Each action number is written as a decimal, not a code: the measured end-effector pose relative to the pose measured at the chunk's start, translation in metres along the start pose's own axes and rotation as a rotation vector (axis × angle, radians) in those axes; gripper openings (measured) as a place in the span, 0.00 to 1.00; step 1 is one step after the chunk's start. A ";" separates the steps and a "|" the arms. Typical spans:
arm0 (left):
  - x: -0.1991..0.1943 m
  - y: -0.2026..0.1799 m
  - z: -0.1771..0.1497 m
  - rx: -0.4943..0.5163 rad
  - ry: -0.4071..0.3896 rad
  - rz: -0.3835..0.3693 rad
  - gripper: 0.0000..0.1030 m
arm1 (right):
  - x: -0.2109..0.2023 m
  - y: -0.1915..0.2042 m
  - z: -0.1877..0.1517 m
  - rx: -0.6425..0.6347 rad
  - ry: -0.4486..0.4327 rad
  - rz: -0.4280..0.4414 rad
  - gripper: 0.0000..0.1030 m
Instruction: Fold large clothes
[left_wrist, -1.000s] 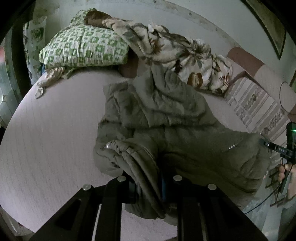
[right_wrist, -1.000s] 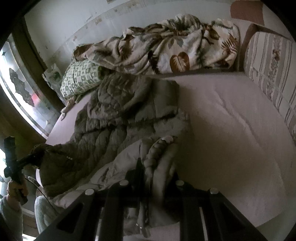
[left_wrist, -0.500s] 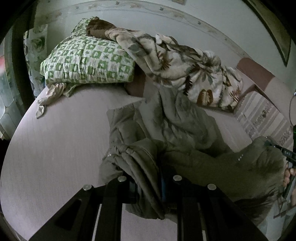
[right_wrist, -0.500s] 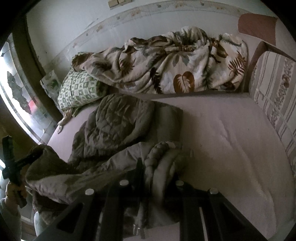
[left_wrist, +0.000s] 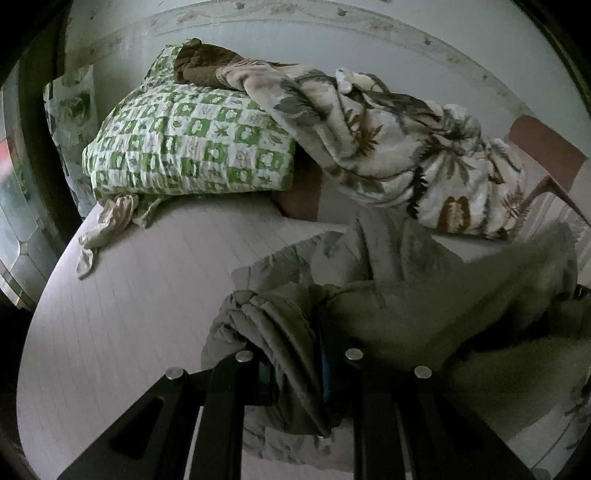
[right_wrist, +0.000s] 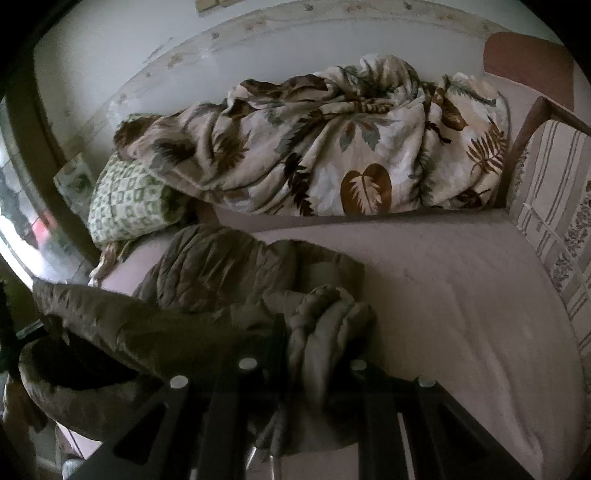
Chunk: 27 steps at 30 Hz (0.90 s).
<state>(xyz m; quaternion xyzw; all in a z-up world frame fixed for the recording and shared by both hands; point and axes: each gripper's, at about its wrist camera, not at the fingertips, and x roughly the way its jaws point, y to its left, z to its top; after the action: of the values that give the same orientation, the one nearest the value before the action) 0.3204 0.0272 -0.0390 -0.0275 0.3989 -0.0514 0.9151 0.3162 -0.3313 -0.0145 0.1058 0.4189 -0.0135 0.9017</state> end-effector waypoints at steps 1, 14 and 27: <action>0.005 0.001 0.003 0.003 0.001 0.009 0.17 | 0.008 -0.001 0.006 0.011 -0.001 -0.003 0.16; 0.087 0.007 0.036 0.062 0.021 0.101 0.17 | 0.107 -0.011 0.058 0.060 0.041 -0.067 0.16; 0.172 0.002 0.074 0.096 0.070 0.168 0.17 | 0.193 -0.010 0.094 0.047 0.079 -0.139 0.16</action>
<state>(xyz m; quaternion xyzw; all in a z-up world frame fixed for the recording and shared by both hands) 0.4908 0.0099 -0.1138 0.0517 0.4286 0.0058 0.9020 0.5111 -0.3476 -0.1040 0.0981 0.4602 -0.0819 0.8785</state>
